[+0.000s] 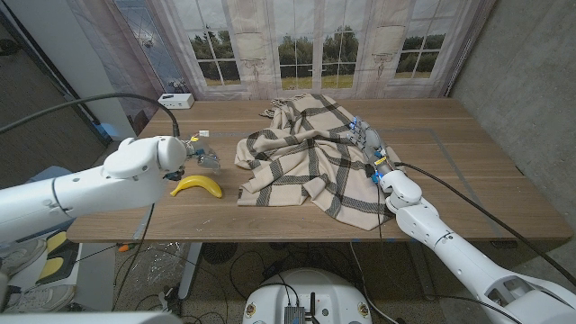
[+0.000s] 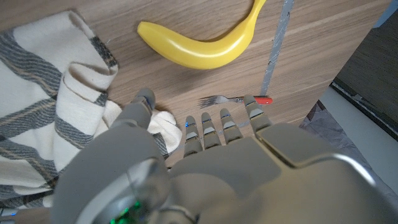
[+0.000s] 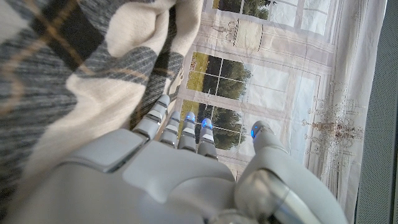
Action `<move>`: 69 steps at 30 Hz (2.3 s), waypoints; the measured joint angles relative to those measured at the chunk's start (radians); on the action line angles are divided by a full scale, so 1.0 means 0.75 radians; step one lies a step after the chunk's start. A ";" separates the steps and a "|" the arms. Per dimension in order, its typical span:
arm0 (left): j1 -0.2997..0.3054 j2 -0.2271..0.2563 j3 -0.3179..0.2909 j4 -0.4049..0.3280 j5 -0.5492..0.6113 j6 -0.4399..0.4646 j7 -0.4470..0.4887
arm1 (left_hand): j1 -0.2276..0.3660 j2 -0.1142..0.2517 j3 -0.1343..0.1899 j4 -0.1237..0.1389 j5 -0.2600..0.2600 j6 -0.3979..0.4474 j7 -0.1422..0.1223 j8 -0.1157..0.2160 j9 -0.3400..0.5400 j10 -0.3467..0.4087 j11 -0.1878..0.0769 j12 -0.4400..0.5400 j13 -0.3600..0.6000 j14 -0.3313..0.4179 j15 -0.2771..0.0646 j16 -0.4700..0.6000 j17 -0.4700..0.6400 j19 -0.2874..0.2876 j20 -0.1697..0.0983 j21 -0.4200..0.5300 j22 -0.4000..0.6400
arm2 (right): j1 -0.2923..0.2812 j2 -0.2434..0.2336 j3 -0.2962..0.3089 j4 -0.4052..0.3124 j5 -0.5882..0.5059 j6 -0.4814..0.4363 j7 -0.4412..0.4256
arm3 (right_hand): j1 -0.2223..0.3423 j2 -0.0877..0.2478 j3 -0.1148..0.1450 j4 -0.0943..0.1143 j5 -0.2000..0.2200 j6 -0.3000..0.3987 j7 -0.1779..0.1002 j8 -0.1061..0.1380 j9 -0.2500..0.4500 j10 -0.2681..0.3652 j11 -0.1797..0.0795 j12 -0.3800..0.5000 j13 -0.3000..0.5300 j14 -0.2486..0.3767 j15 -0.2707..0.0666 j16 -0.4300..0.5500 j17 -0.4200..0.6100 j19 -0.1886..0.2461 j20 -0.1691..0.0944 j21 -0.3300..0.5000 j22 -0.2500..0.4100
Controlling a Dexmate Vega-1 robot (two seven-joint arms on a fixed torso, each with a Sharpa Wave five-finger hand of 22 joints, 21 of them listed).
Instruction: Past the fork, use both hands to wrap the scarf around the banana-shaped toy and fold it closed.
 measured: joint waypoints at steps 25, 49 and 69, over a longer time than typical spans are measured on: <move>-0.007 -0.164 0.130 0.155 0.788 -0.041 -0.601 | 0.177 -0.043 0.000 0.000 0.000 0.006 -0.002 -0.014 0.004 0.018 -0.010 -0.011 0.007 0.048 -0.056 0.000 0.001 0.017 -0.027 -0.019 0.000 | -0.030 -0.013 0.003 -0.052 0.000 -0.021 -0.030 | -0.005 0.005 0.000 0.000 0.000 0.007 0.007 0.000 0.000 0.008 0.003 0.000 0.000 0.010 0.010 0.000 0.000 0.000 0.000 0.000 0.000; 0.302 -0.241 -0.161 0.313 0.669 -0.181 -0.317 | 0.316 -0.007 -0.026 0.014 0.000 0.049 -0.007 -0.019 0.006 0.105 -0.018 -0.001 0.013 0.193 -0.064 0.027 0.003 0.115 -0.029 0.001 0.004 | -0.091 -0.051 0.012 -0.179 -0.024 -0.076 -0.114 | -0.005 0.005 0.000 0.000 0.000 0.012 0.002 0.000 0.000 0.012 0.007 0.000 0.000 0.010 0.010 0.000 0.000 0.000 0.000 0.000 0.000; 0.498 -0.335 -0.212 0.431 0.580 -0.203 0.327 | 0.649 0.099 -0.129 0.008 -0.022 0.765 0.023 0.145 0.016 0.788 -0.023 0.218 0.075 0.876 -0.085 0.326 0.101 0.413 -0.123 0.176 0.040 | -0.082 -0.064 0.014 -0.198 -0.030 -0.103 -0.122 | -0.005 0.005 0.000 0.000 0.000 0.016 -0.002 0.000 0.000 0.022 0.011 0.000 0.000 0.031 0.017 0.000 0.000 0.007 0.007 0.000 0.000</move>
